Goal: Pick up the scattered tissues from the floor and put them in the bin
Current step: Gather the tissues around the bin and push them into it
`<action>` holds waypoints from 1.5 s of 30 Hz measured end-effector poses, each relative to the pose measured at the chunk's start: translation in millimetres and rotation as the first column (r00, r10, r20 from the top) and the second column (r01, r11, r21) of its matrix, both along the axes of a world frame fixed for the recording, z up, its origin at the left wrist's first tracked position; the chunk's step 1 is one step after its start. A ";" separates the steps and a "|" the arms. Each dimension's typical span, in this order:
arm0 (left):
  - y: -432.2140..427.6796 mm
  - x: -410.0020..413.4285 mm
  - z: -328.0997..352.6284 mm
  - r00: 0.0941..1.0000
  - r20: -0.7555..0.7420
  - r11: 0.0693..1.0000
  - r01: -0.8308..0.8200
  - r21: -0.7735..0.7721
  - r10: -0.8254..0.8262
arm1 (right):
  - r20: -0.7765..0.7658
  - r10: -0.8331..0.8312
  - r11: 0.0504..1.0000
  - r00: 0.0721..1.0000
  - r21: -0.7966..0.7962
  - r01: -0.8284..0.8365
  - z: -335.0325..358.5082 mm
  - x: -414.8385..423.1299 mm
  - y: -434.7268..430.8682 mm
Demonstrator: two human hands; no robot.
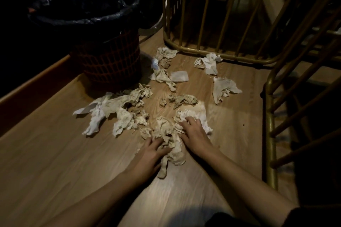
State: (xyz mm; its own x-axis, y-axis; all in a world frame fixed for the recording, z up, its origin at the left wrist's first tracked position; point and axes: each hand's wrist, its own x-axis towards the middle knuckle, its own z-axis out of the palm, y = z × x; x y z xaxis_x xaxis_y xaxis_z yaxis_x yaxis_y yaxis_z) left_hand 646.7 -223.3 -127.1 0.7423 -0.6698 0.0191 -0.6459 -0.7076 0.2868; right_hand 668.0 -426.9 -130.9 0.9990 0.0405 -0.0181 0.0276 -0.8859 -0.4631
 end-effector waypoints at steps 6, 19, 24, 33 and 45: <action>-13.8 41.7 12.8 0.977 -0.063 0.939 -0.214 -0.271 0.205 | 0.028 -0.029 0.997 0.999 0.066 0.028 18.5 56.2 -7.3; 29.2 153.2 40.9 0.780 -0.031 0.773 -0.614 0.163 0.626 | -0.100 -0.132 0.987 0.986 0.082 0.140 2.1 142.7 22.7; 46.2 157.7 17.5 0.755 -0.223 0.786 -0.576 0.225 0.617 | 0.086 0.038 0.996 0.996 -0.086 -0.031 -6.2 119.6 54.5; 30.1 124.2 39.5 0.873 -0.141 0.881 -0.473 -0.015 0.467 | 0.148 0.097 0.988 0.984 0.101 -0.112 -0.5 109.3 46.6; 88.6 168.7 260.9 0.963 0.166 0.963 -0.176 -0.206 0.212 | 0.421 0.384 0.920 0.822 -0.102 -0.378 226.6 150.0 93.8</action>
State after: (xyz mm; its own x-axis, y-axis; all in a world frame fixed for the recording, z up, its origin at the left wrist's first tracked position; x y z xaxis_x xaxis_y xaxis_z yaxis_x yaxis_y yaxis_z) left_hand 815.4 -134.7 133.9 0.8289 -0.4845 0.2795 -0.5559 -0.7692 0.3152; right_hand 818.0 -333.1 95.7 0.8133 0.4227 0.3997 0.5552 -0.7694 -0.3159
